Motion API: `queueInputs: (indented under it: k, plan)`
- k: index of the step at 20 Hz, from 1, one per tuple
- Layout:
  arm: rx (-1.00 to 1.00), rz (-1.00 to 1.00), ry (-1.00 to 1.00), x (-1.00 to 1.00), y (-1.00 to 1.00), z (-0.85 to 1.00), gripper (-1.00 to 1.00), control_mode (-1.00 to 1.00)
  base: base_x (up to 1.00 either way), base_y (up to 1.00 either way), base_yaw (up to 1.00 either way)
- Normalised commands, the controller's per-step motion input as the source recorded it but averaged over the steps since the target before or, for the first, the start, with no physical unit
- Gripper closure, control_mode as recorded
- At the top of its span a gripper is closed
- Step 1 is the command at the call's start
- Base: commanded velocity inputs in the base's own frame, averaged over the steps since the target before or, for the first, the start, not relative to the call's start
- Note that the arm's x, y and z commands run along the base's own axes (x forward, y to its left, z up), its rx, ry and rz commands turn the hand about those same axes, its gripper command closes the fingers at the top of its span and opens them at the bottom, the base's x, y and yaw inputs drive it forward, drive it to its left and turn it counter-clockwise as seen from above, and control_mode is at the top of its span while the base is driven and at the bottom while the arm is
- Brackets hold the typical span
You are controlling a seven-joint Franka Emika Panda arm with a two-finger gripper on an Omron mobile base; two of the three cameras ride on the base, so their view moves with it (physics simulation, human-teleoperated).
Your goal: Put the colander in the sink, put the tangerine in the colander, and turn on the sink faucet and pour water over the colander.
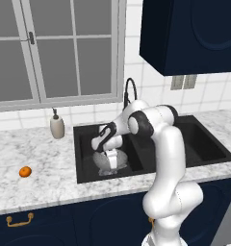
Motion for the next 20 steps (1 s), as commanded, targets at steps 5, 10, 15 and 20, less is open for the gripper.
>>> queueInputs:
  k: [5,10,15,20]
  plan:
    - [0.06,0.00,0.29,0.17,0.09,0.00,-1.00,-1.00,0.00,0.00,0.00]
    - [0.02,0.00,0.26,-0.05,0.19,0.06,-1.00,-1.00,0.00,0.00,0.00]
    - [-0.05,0.00,0.02,-0.13,0.24,0.14,-1.00,-1.00,0.00,0.00,0.00]
    - [-0.04,0.00,0.00,-0.10,0.09,0.49,-1.00,-1.00,0.00,0.00,0.00]
